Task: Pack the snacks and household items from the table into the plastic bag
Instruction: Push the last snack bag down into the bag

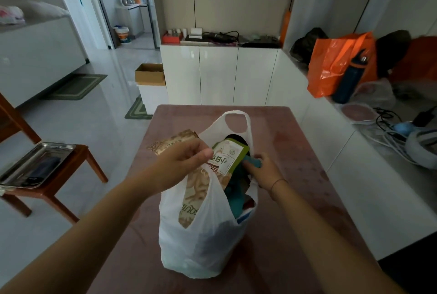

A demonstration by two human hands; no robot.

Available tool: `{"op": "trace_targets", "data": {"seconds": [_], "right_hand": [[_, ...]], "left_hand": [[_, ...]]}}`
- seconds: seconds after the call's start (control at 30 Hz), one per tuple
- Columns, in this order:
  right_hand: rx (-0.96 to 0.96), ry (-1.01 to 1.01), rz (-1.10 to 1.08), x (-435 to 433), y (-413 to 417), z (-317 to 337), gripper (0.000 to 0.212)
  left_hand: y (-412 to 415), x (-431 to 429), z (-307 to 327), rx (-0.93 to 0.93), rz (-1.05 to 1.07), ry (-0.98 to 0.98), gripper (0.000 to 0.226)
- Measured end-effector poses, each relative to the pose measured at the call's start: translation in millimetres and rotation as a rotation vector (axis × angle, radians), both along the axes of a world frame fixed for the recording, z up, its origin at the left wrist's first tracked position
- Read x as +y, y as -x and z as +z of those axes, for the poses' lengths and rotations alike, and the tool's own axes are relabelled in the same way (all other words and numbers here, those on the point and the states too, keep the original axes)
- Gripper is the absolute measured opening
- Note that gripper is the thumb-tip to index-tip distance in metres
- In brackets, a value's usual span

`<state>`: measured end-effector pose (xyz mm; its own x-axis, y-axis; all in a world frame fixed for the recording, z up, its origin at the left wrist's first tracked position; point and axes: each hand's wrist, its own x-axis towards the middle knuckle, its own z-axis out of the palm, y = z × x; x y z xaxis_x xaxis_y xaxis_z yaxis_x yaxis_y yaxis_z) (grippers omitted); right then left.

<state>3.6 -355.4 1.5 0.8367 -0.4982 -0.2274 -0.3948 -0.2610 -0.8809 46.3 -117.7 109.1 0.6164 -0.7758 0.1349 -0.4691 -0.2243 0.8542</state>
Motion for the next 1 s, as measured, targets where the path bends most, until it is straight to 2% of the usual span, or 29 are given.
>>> {"op": "trace_targets", "data": {"seconds": [0.03, 0.1, 0.13, 0.17, 0.2, 0.27, 0.3, 0.37, 0.43, 0.63, 0.73, 0.77, 0.83, 0.87, 0.93, 0.97, 1.0], "right_hand": [[-0.053, -0.023, -0.046, -0.8, 0.8, 1.3, 0.054], [-0.124, -0.038, -0.108, -0.4, 3.0, 7.6, 0.057], [-0.147, -0.045, -0.11, 1.4, 4.1, 8.4, 0.059], [-0.154, -0.063, -0.089, 5.9, 6.3, 10.6, 0.062], [-0.153, -0.084, -0.057, 12.4, 9.1, 12.1, 0.066], [-0.113, -0.092, 0.022, 26.9, 10.8, 11.0, 0.076], [-0.094, -0.078, 0.053, 33.8, 11.7, 9.5, 0.077], [-0.126, -0.037, 0.081, 44.6, 11.1, 7.7, 0.075], [-0.136, -0.03, 0.08, 47.9, 8.7, 7.6, 0.073], [-0.111, 0.023, 0.124, 53.1, 9.3, 0.2, 0.076], [-0.067, 0.079, 0.136, 53.2, 6.2, -5.5, 0.079], [-0.054, 0.074, 0.136, 52.4, 5.2, -6.5, 0.079], [-0.059, 0.056, 0.125, 48.9, 4.5, -5.7, 0.079], [-0.074, 0.053, 0.115, 46.0, 4.4, -4.3, 0.08], [-0.119, 0.043, 0.05, 39.8, 4.3, -0.2, 0.081], [-0.145, 0.036, 0.013, 38.0, 4.4, 2.7, 0.082], [-0.177, 0.046, -0.007, 37.4, 4.3, 5.0, 0.082]], "left_hand": [[-1.1, -0.7, -1.8, -0.086, 0.125, 0.04, 0.024], [-5.8, -1.0, -3.7, -0.419, 0.522, 0.094, 0.015], [-12.2, 1.0, -8.6, -0.56, 0.718, 0.072, 0.02], [-18.9, 2.2, -12.0, -0.601, 0.843, 0.025, 0.03], [-26.1, 3.7, -15.3, -0.521, 0.865, -0.057, 0.041], [-28.7, 0.3, -19.0, -0.227, 0.717, -0.19, 0.045], [-25.0, -3.3, -24.8, -0.167, 0.629, -0.264, 0.038], [-12.7, -9.4, -29.8, -0.377, 0.57, -0.378, 0.032], [-4.5, -11.6, -31.8, -0.535, 0.51, -0.366, 0.031], [-13.4, -10.8, -70.0, -0.519, 0.19, -0.478, 0.024], [-21.5, -13.5, -65.5, -0.343, 0.079, -0.577, 0.025], [-24.5, -13.7, -57.0, -0.249, 0.067, -0.625, 0.028], [-28.6, -13.8, -39.1, -0.053, 0.156, -0.583, 0.035], [-32.7, -14.0, -34.6, -0.048, 0.249, -0.513, 0.037], [-39.7, -17.2, -35.6, -0.254, 0.387, -0.463, 0.041], [-41.3, -19.5, -39.3, -0.304, 0.396, -0.463, 0.043], [-42.6, -22.3, -44.3, -0.274, 0.349, -0.479, 0.052]]}}
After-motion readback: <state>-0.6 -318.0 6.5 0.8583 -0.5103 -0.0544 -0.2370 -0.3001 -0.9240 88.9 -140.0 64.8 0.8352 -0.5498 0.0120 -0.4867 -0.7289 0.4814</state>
